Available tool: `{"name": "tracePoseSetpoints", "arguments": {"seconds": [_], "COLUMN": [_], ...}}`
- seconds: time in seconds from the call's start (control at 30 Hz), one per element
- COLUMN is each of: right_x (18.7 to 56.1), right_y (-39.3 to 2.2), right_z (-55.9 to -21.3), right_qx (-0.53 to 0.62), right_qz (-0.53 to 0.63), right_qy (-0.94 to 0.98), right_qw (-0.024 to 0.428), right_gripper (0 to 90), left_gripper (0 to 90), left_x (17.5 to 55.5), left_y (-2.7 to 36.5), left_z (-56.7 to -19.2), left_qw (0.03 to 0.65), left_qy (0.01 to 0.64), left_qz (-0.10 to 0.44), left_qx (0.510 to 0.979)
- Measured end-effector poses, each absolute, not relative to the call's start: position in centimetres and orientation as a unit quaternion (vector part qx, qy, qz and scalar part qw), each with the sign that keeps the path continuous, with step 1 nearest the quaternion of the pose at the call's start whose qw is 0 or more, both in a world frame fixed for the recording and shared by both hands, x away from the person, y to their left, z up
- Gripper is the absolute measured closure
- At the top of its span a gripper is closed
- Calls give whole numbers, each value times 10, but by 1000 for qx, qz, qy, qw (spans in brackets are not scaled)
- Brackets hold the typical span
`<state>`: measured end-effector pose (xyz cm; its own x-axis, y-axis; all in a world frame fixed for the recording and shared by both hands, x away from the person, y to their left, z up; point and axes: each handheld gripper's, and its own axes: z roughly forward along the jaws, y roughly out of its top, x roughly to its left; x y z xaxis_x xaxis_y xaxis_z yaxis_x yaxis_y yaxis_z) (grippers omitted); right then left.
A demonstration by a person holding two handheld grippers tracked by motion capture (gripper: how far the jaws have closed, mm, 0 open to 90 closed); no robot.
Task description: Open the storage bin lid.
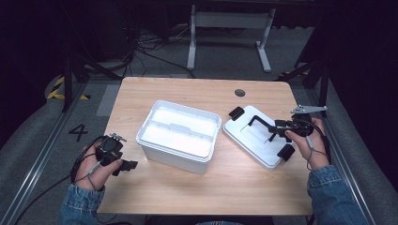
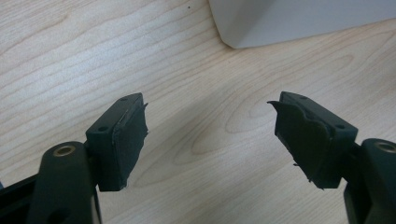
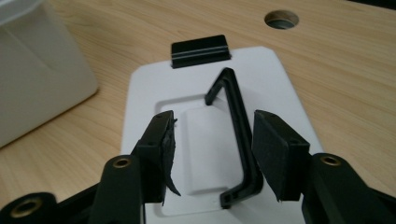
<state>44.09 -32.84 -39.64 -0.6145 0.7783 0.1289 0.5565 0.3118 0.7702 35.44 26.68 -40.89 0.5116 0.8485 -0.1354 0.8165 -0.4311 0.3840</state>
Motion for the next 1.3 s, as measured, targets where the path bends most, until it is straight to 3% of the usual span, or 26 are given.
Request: {"name": "tracePoseSetpoints", "arguments": {"seconds": [0.77, 1.3], "right_x": [374, 363], "right_y": [-277, -251], "right_z": [-366, -384], "right_qx": [344, 313], "right_qz": [424, 408], "right_qy": [835, 855], "right_qw": [68, 63], "right_gripper": [480, 442], "left_gripper": [252, 252], "left_x": [351, 350], "left_y": [265, 264], "left_z": [-404, -403], "left_qw": [209, 206], "left_qy": [483, 484], "left_qz": [37, 32], "left_qx": [849, 850]}}
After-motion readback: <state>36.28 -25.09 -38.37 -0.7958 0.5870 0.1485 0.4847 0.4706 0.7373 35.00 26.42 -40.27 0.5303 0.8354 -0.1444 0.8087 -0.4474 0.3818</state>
